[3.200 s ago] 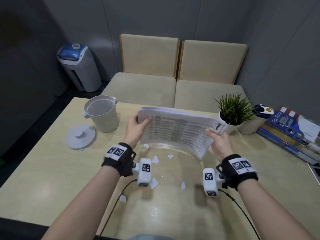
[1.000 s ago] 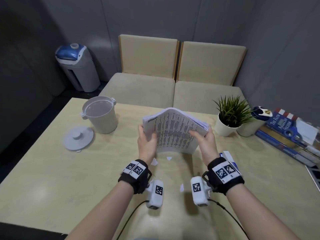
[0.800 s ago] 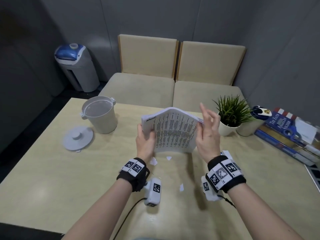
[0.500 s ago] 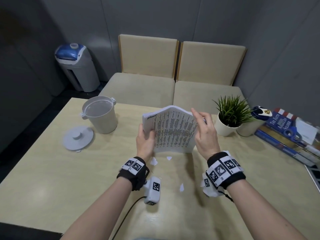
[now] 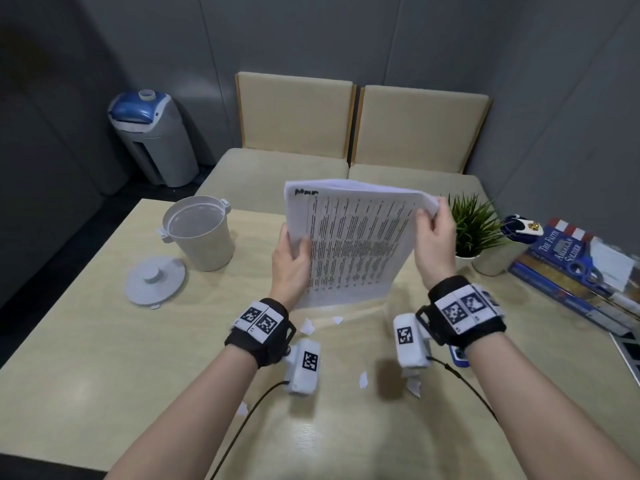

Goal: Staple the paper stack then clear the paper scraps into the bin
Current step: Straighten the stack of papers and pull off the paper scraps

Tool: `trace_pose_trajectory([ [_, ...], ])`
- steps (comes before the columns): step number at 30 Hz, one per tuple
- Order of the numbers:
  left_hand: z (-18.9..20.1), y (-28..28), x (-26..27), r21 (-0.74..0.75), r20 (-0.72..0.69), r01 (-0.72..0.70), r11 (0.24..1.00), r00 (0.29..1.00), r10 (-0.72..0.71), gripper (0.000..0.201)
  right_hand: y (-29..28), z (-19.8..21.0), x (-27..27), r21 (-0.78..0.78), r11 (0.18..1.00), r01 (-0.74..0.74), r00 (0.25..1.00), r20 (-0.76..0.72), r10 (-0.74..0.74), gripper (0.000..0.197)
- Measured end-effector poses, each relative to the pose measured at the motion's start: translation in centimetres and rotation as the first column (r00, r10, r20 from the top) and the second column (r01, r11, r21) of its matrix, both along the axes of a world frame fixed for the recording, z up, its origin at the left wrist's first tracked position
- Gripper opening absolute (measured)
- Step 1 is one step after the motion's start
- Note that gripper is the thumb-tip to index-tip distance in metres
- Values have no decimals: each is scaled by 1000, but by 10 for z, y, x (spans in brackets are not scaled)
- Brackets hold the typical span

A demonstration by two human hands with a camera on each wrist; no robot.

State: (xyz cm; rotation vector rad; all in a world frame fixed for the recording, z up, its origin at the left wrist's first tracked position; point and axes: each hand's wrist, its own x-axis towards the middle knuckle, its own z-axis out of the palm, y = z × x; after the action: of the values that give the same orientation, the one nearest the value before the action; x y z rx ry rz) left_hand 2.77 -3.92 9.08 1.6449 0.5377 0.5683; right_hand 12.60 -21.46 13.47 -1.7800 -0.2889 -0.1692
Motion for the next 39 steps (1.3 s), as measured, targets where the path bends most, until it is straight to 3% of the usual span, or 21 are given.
trace_pose_trajectory([
  [2, 11, -1, -4, 0, -1, 68, 998, 998, -68, 27, -7, 11, 6, 44, 999, -5, 1000, -15, 6, 12],
  [5, -6, -9, -13, -102, -134, 193, 976, 969, -206, 39, -21, -18, 15, -101, 995, -18, 987, -162, 1, 10],
  [8, -41, -29, -34, -230, -304, 253, 940, 899, -316, 43, -42, -76, 9, -248, 967, -64, 902, -429, -50, 41],
  [11, -75, -49, -54, -319, -403, 268, 909, 829, -386, 43, -59, -116, -13, -325, 942, -84, 806, -578, -128, 37],
  [15, -112, -62, -60, -375, -467, 244, 894, 784, -410, 45, -68, -118, -40, -362, 931, -46, 692, -684, -232, 46],
  [19, -114, -69, -46, -344, -525, 210, 915, 765, -373, 58, -69, -121, -41, -280, 960, -19, 665, -720, -197, 43],
  [21, -105, -69, -34, -258, -544, 180, 949, 785, -297, 64, -73, -153, -27, -250, 967, -41, 660, -734, -162, 47],
  [23, -105, -68, -21, -211, -535, 128, 969, 814, -224, 57, -87, -207, -4, -219, 972, -81, 656, -746, -114, 64],
  [24, -107, -67, -16, -191, -534, 111, 975, 822, -198, 52, -89, -214, -1, -225, 969, -103, 652, -751, -105, 66],
  [28, -126, -64, -9, -154, -522, 49, 987, 844, -123, 29, -66, -143, -32, -280, 943, -179, 622, -775, -112, 60],
  [31, -133, -64, -11, -137, -515, -3, 991, 855, -69, 30, -64, -146, -33, -311, 937, -161, 648, -749, -137, 58],
  [39, -136, -58, -15, -145, -478, 55, 988, 870, -119, 44, -64, -156, -21, -321, 928, -190, 655, -746, -124, 55],
])
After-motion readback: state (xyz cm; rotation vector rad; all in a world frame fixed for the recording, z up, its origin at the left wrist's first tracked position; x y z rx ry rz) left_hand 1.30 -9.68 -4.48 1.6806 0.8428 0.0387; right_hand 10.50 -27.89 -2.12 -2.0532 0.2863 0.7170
